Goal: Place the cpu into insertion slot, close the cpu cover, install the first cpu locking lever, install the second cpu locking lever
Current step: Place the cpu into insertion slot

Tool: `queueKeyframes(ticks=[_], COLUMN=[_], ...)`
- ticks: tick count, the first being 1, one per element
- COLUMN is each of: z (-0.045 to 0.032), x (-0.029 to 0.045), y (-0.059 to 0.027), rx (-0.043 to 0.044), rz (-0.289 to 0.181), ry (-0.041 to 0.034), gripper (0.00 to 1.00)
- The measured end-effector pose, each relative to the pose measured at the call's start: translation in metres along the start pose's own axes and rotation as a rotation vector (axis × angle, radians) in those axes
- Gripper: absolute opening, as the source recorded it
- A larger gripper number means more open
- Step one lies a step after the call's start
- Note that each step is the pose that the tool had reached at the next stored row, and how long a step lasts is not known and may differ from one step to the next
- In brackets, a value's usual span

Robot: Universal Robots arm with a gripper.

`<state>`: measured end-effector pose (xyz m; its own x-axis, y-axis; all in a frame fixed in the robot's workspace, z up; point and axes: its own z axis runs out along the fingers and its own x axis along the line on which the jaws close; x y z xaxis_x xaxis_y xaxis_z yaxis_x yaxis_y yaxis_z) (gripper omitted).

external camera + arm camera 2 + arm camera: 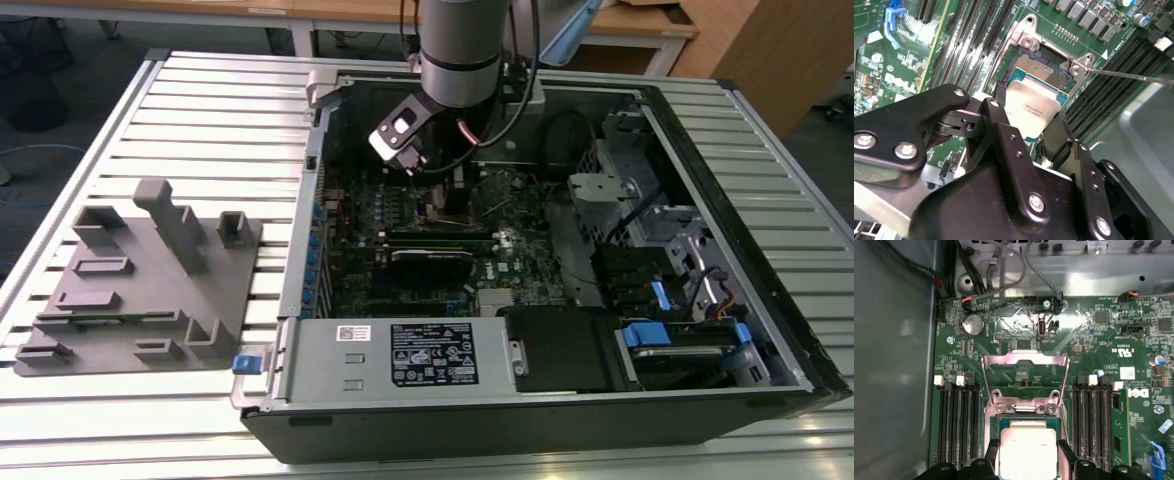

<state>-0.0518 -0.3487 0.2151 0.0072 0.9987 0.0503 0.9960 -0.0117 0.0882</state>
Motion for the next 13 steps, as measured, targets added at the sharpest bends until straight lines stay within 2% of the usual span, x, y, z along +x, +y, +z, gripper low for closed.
queueKeyframes(ticks=[7,13], z=[0.0106,0.0128], x=[0.0004,0.0005], y=[-0.0019,-0.0057], rx=[0.0000,0.0001], rz=[0.000,0.000], ry=[0.0001,-0.0001], gripper=[0.54,0.54])
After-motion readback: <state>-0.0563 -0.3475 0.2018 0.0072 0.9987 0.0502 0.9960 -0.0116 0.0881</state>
